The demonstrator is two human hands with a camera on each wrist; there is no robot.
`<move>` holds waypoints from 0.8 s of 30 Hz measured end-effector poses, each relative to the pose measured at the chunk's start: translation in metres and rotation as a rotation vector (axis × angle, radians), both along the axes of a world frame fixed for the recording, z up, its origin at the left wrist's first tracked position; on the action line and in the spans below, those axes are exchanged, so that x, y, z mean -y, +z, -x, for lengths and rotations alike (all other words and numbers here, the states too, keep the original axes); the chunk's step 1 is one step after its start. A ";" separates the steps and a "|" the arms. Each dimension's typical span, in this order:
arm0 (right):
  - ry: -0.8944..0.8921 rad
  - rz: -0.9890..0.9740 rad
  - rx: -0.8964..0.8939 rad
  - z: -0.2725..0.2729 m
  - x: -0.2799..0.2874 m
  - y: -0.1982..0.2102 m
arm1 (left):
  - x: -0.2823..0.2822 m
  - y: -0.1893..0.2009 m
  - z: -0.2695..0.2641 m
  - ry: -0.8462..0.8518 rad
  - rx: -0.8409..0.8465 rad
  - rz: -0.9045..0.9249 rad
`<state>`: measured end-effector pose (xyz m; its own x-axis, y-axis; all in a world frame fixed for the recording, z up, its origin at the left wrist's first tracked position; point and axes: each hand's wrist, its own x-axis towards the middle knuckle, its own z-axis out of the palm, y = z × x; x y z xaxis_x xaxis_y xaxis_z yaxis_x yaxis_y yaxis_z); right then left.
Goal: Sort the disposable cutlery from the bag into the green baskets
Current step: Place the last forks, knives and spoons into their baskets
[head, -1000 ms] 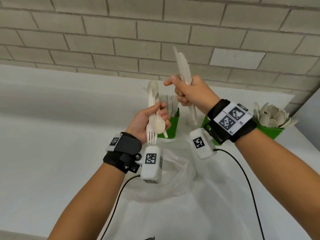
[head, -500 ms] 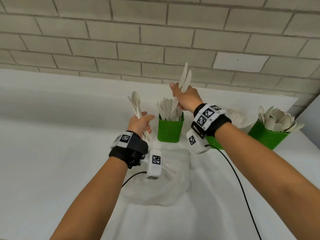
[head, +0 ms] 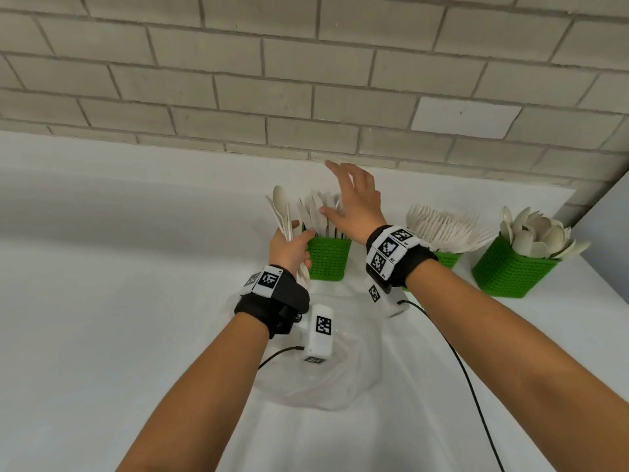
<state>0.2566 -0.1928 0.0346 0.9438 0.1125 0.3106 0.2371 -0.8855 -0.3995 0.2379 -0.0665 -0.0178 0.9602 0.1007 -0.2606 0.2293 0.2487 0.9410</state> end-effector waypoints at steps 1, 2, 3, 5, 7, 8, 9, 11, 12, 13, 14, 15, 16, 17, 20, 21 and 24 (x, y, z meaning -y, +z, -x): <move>0.056 0.152 -0.066 -0.001 -0.001 0.000 | 0.000 0.002 0.002 0.004 0.021 0.010; 0.102 0.250 -0.148 -0.002 0.000 0.000 | 0.000 0.005 0.006 0.002 0.048 0.020; 0.142 0.297 -0.202 -0.002 0.001 0.000 | 0.000 0.008 0.009 -0.005 0.076 0.027; 0.184 0.209 -0.144 0.001 0.004 0.004 | 0.000 0.014 0.016 -0.036 0.124 0.020; 0.305 0.091 0.117 0.011 0.005 0.015 | 0.001 0.021 0.022 -0.083 0.174 -0.022; 0.410 0.143 0.267 0.017 0.006 0.020 | 0.002 0.025 0.025 -0.108 0.200 -0.044; 0.526 0.240 0.408 0.022 0.008 0.024 | 0.003 0.030 0.028 -0.133 0.223 -0.058; 0.681 0.443 0.592 0.031 0.011 0.032 | 0.006 0.040 0.035 -0.207 0.259 -0.046; 0.709 0.500 0.632 0.035 0.012 0.036 | 0.009 0.044 0.039 -0.257 0.258 -0.013; 0.713 0.537 0.628 0.038 0.015 0.041 | 0.012 0.047 0.043 -0.308 0.242 0.040; 0.702 0.566 0.607 0.041 0.018 0.045 | 0.015 0.048 0.047 -0.357 0.221 0.097; 0.682 0.589 0.589 0.042 0.023 0.049 | 0.018 0.048 0.051 -0.402 0.204 0.146; 0.660 0.604 0.581 0.044 0.030 0.051 | 0.022 0.048 0.054 -0.438 0.193 0.183; 0.637 0.614 0.573 0.046 0.038 0.053 | 0.026 0.046 0.057 -0.461 0.184 0.206; 0.572 0.602 0.527 0.055 0.062 0.058 | 0.038 0.045 0.063 -0.478 0.170 0.221; 0.563 0.592 0.512 0.060 0.070 0.058 | 0.043 0.045 0.066 -0.486 0.161 0.217; 0.570 0.612 0.516 0.074 0.089 0.051 | 0.061 0.047 0.075 -0.529 0.153 0.151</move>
